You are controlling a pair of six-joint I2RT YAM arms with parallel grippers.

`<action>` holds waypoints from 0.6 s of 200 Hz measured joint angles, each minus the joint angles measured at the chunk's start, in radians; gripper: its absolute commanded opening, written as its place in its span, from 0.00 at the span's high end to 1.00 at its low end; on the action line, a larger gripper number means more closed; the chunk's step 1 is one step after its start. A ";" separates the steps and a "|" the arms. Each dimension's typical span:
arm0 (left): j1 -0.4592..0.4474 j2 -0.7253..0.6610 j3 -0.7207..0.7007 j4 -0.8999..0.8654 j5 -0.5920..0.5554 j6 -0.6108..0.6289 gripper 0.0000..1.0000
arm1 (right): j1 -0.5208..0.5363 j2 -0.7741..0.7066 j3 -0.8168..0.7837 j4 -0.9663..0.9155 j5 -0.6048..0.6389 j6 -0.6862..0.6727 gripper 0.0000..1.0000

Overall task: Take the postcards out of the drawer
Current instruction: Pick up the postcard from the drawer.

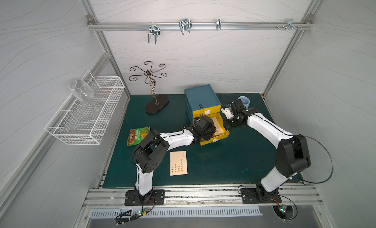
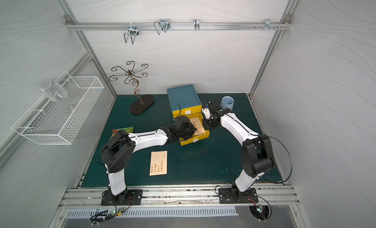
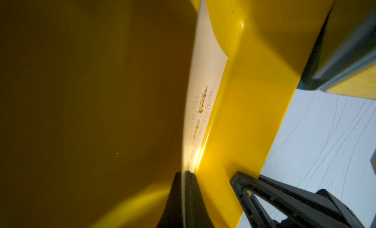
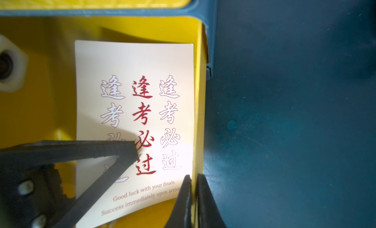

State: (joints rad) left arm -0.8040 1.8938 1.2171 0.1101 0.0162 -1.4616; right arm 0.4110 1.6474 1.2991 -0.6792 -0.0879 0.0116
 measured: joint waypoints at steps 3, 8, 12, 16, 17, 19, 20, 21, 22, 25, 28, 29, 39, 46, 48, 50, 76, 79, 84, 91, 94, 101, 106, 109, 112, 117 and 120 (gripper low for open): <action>0.001 -0.001 0.000 0.000 0.001 -0.003 0.97 | 0.000 0.001 0.001 0.000 0.000 0.000 0.87; 0.003 -0.004 0.000 0.000 0.005 -0.008 0.97 | 0.002 0.003 0.002 -0.001 0.000 0.000 0.87; 0.003 -0.007 0.000 0.000 0.007 -0.014 0.97 | 0.002 0.005 0.004 -0.002 -0.001 0.000 0.87; 0.005 -0.009 0.000 0.000 0.010 -0.018 0.97 | 0.003 0.006 0.005 -0.002 -0.002 0.000 0.87; 0.005 -0.009 0.000 0.000 0.011 -0.018 0.97 | 0.003 0.007 0.005 -0.002 -0.002 0.000 0.87; 0.006 -0.010 0.000 0.000 0.012 -0.019 0.97 | 0.004 0.008 0.006 -0.002 -0.002 0.001 0.87; 0.006 -0.011 0.000 0.000 0.013 -0.021 0.97 | 0.004 0.008 0.006 -0.002 -0.003 0.001 0.87; 0.006 -0.011 0.000 0.000 0.013 -0.022 0.97 | 0.004 0.008 0.006 -0.002 -0.003 0.001 0.87; 0.007 -0.012 0.000 0.000 0.014 -0.024 0.97 | 0.004 0.008 0.006 -0.002 -0.003 0.001 0.87; 0.008 -0.013 0.000 0.000 0.017 -0.026 0.98 | 0.004 0.009 0.007 -0.002 -0.003 0.001 0.87; 0.008 -0.014 0.000 0.000 0.019 -0.030 0.98 | 0.005 0.010 0.008 -0.002 -0.003 0.001 0.87; 0.009 -0.015 0.000 0.000 0.020 -0.032 0.98 | 0.005 0.010 0.008 -0.002 -0.003 0.001 0.87; 0.011 -0.020 0.000 0.000 0.027 -0.042 0.99 | 0.006 0.012 0.010 -0.002 -0.005 0.002 0.87; 0.011 -0.022 0.000 0.000 0.030 -0.050 0.99 | 0.007 0.013 0.011 -0.003 -0.005 0.002 0.86; 0.012 -0.024 0.000 0.000 0.030 -0.053 0.99 | 0.007 0.013 0.011 -0.003 -0.005 0.003 0.86; 0.012 -0.024 0.000 0.000 0.030 -0.055 0.99 | 0.008 0.013 0.011 -0.003 -0.005 0.003 0.86; 0.015 -0.042 0.000 0.001 0.035 -0.083 1.00 | 0.008 0.013 0.011 -0.003 -0.006 0.009 0.83; 0.016 -0.047 0.000 0.002 0.036 -0.087 1.00 | 0.008 0.013 0.011 -0.003 -0.006 0.008 0.83; 0.016 -0.052 -0.001 0.002 0.037 -0.091 1.00 | 0.008 0.013 0.011 -0.003 -0.006 0.010 0.83; 0.017 -0.061 -0.002 0.003 0.037 -0.097 1.00 | 0.008 0.013 0.011 -0.003 -0.006 0.011 0.82; 0.017 -0.067 -0.003 0.004 0.037 -0.101 1.00 | 0.009 0.013 0.011 -0.003 -0.006 0.011 0.82; 0.018 -0.077 -0.006 0.007 0.037 -0.107 1.00 | 0.009 0.013 0.011 -0.003 -0.006 0.014 0.81; 0.018 -0.086 -0.008 0.009 0.037 -0.111 1.00 | 0.009 0.013 0.011 -0.003 -0.006 0.015 0.80; 0.019 -0.090 -0.009 0.010 0.037 -0.113 1.00 | 0.009 0.013 0.011 -0.003 -0.006 0.016 0.79; 0.019 -0.095 -0.010 0.010 0.037 -0.114 1.00 | 0.009 0.013 0.011 -0.003 -0.006 0.016 0.79; 0.019 -0.102 -0.011 0.010 0.037 -0.118 1.00 | 0.009 0.013 0.011 -0.003 -0.006 0.017 0.78; 0.019 -0.105 -0.011 0.011 0.037 -0.119 1.00 | 0.009 0.013 0.011 -0.003 -0.006 0.018 0.77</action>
State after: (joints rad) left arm -0.7853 1.7885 1.2057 0.1207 0.0536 -1.5806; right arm 0.4198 1.6604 1.3106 -0.6819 -0.0940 0.0296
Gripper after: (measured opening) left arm 0.049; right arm 0.209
